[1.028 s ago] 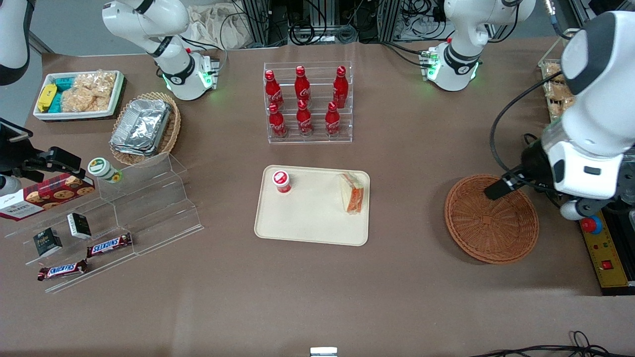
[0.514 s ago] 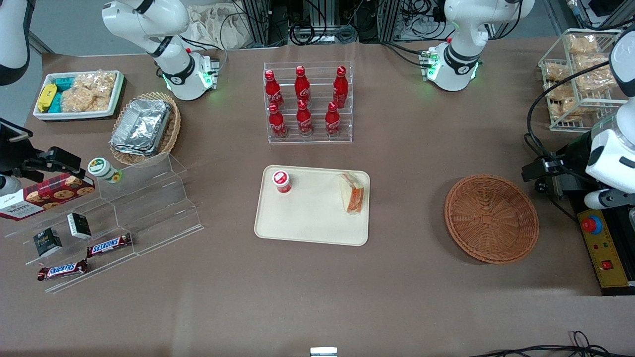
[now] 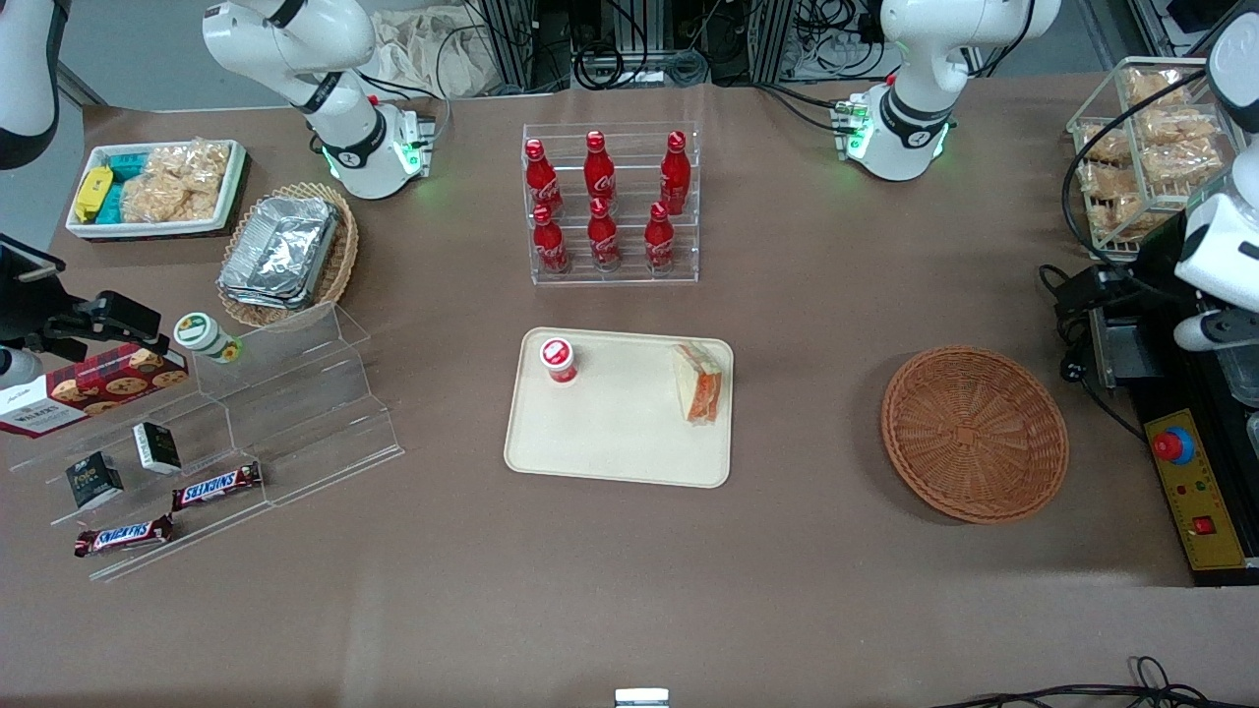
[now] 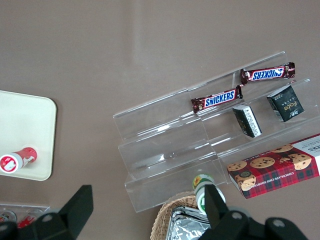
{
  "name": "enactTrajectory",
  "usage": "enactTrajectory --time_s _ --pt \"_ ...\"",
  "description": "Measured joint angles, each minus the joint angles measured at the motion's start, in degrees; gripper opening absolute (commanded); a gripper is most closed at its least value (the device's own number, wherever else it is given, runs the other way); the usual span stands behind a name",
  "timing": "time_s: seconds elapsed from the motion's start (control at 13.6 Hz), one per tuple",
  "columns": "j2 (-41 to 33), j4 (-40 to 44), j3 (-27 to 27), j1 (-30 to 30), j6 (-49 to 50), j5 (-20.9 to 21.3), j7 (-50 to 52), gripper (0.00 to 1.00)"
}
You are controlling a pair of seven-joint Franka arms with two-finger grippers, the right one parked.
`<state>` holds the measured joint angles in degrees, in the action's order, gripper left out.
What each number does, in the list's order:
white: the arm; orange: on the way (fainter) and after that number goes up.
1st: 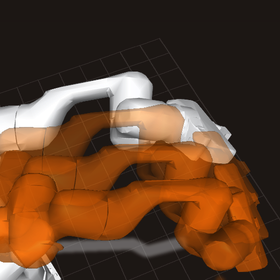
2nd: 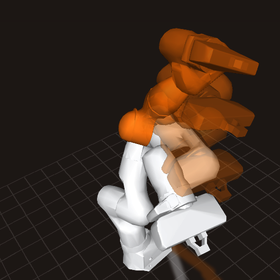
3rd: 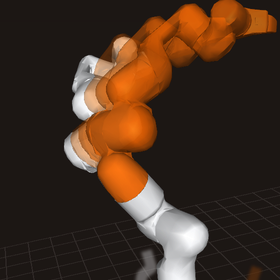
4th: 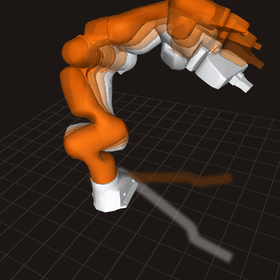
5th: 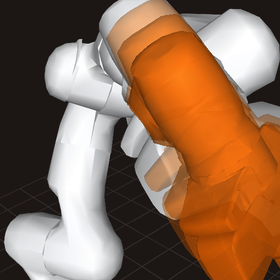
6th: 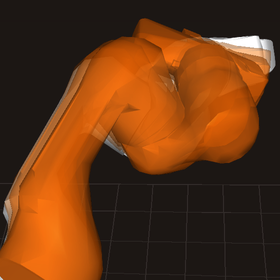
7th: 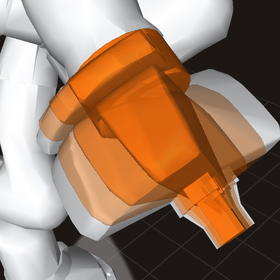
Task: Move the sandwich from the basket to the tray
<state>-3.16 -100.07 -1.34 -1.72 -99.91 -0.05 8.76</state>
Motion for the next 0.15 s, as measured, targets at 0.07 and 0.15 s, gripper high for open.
enactTrajectory --time_s 0.07,0.15 --pt "-0.5 -0.4 -0.2 -0.1 0.1 0.0 -0.3 1.00" --pt "-0.6 -0.4 -0.2 -0.3 0.2 0.0 -0.6 1.00"
